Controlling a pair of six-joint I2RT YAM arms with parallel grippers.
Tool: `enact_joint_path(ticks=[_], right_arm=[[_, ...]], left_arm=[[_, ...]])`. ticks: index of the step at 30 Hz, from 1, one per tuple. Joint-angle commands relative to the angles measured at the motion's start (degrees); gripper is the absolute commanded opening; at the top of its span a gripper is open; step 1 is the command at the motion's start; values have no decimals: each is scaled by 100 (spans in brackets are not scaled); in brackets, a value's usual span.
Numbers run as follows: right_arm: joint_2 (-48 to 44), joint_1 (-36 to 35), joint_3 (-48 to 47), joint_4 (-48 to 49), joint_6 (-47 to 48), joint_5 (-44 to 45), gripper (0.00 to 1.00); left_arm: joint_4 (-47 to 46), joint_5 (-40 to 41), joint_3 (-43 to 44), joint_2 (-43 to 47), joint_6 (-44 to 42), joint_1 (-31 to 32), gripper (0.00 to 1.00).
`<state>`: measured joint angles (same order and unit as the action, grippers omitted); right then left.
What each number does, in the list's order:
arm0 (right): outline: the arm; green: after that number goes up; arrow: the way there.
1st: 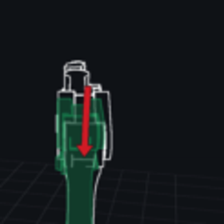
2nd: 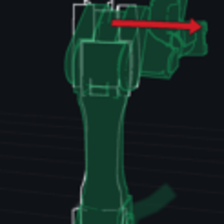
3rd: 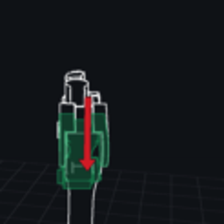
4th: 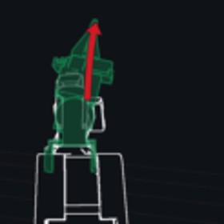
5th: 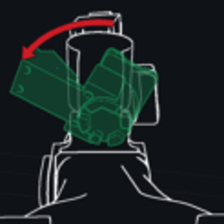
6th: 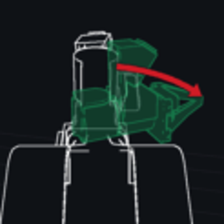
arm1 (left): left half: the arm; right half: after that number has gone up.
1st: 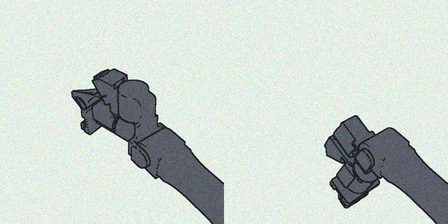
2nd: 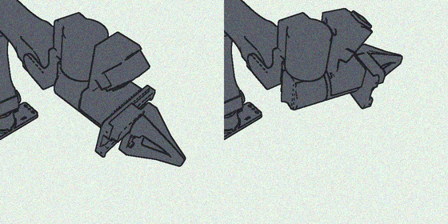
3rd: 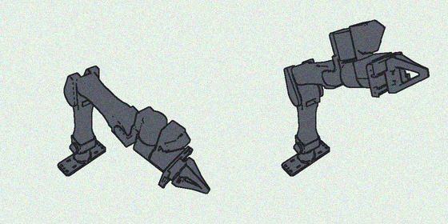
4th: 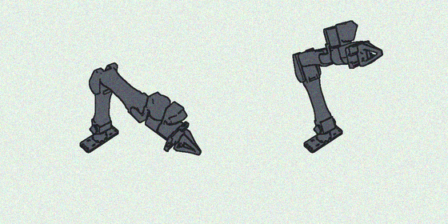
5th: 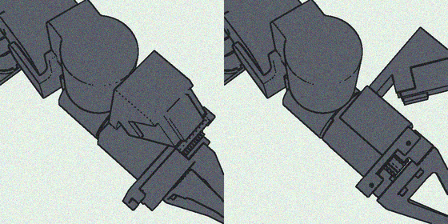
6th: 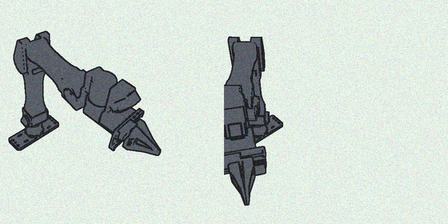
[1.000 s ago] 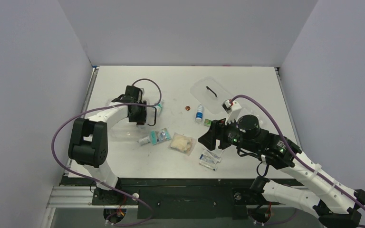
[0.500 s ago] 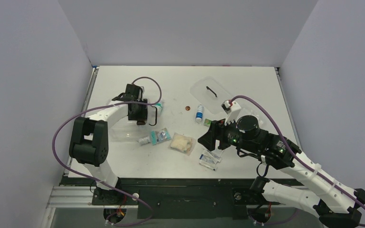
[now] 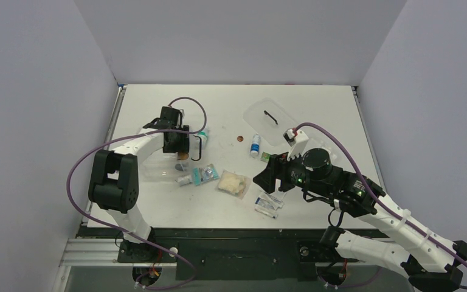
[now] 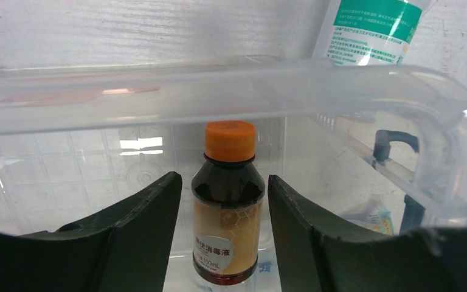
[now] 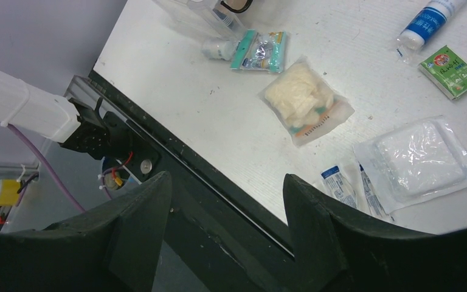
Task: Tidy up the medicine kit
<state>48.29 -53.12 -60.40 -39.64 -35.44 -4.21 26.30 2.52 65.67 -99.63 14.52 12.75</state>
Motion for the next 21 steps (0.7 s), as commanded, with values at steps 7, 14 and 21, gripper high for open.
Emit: enact_joint_path(ticks=[7, 14, 21], right_arm=[[339, -56, -417, -181, -57, 867, 64], [907, 23, -728, -325, -125, 1589, 65], [1787, 382, -1258, -127, -567, 1849, 66]], left_arm=[[214, 423, 303, 959, -97, -10, 53], [598, 728, 274, 1783, -199, -10, 53], [816, 914, 105, 2779, -92, 7, 53]])
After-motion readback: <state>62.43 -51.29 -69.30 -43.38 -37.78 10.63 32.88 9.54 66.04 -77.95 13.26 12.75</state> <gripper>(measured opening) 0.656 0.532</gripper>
